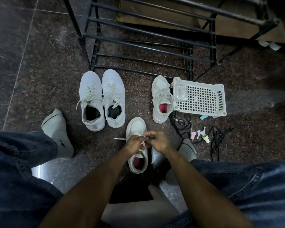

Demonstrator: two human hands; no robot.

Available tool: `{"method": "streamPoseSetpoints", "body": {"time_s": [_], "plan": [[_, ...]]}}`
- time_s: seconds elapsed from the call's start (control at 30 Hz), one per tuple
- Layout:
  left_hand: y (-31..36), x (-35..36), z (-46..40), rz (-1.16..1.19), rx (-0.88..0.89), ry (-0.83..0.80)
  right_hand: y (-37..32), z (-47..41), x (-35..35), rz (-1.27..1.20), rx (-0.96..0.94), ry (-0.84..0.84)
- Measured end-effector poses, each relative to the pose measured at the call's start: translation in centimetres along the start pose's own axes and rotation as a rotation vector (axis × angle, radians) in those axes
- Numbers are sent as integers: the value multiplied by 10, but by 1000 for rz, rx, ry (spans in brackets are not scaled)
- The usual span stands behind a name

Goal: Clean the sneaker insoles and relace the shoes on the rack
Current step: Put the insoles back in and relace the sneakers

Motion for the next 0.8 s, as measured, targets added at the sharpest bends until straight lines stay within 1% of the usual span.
{"method": "streamPoseSetpoints", "body": {"time_s": [0.07,0.13,0.17,0.23,0.33,0.4,0.5,0.6,0.67,0.8], "plan": [[0,-1,0,57,-16,29,8,-2,0,75,-59,22],[-1,-1,0,135,-33,67,7,-3,-8,179,-66,81],[-1,-1,0,173,-40,77,5,-3,-13,211,-43,83],[-1,-4,1,241,-42,81,-1,3,-22,211,70,-5],[0,-7,1,323,-45,88,-8,16,-27,264,212,-207],[3,-5,1,350,-49,85,-10,21,-22,282,222,-281],[4,-3,1,369,-49,119,-9,23,-6,360,167,-344],[7,-4,1,409,-40,137,-1,20,3,295,77,-287],[9,-4,3,430,-57,134,4,19,7,202,26,-255],[8,-7,7,314,-56,135,5,20,15,27,118,-187]]}}
Point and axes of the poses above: each hand's wrist, its own z-axis away from the middle knuckle, its own x-axis out of the palm, y = z × x, the point moved 1 cm from there along -z, towards the middle knuckle, and after that the axes turned 5 degrees about -z, right-handed, at the moved point
